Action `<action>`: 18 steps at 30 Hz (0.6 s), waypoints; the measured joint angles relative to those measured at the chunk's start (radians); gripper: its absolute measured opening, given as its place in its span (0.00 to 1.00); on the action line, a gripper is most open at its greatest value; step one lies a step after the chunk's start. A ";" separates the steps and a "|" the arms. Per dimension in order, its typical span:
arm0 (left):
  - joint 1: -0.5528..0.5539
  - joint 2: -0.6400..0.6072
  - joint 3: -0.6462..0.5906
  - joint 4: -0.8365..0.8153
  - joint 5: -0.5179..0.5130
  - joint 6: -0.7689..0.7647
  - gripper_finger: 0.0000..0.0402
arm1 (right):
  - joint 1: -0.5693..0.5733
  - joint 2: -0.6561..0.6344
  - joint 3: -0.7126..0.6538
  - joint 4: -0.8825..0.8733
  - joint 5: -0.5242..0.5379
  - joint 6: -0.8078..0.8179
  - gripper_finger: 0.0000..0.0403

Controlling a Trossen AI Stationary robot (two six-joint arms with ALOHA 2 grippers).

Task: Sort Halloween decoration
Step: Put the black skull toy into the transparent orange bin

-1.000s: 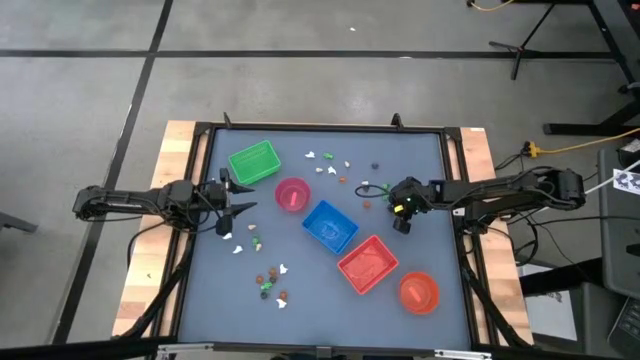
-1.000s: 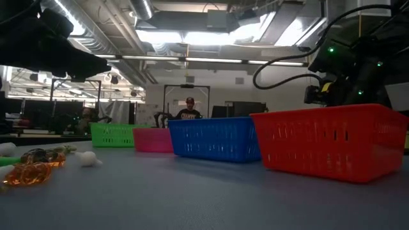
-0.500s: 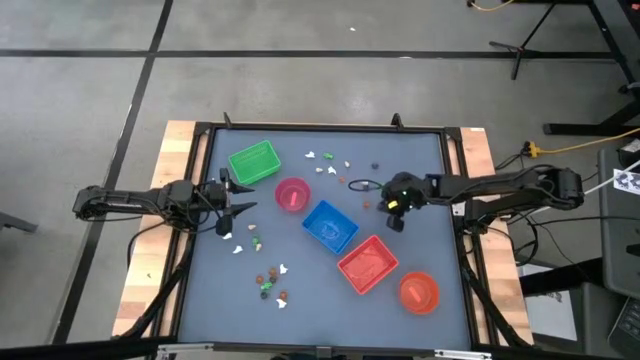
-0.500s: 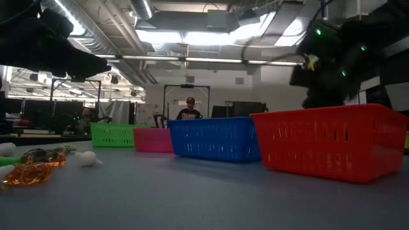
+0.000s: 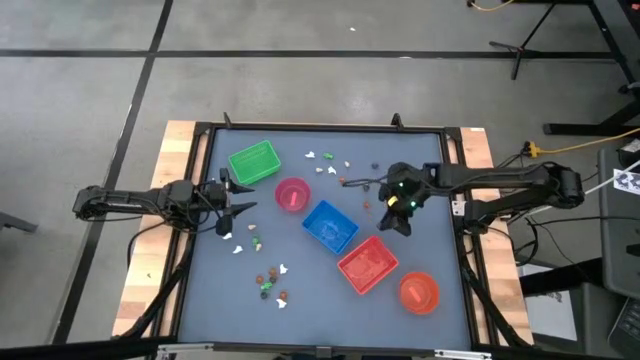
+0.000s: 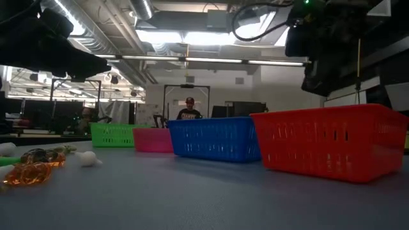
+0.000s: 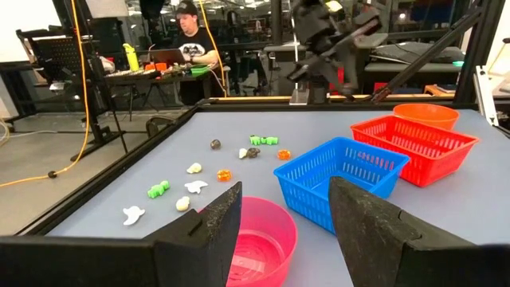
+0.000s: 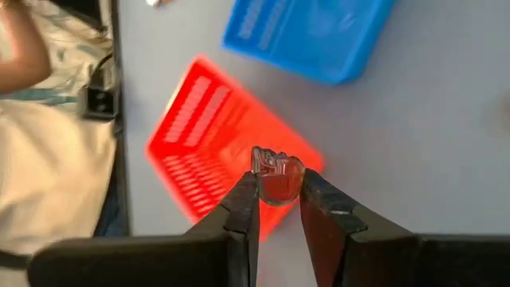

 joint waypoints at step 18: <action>0.000 0.000 0.000 0.000 0.000 -0.010 0.43 | 0.667 0.000 0.000 -0.019 0.213 0.539 0.18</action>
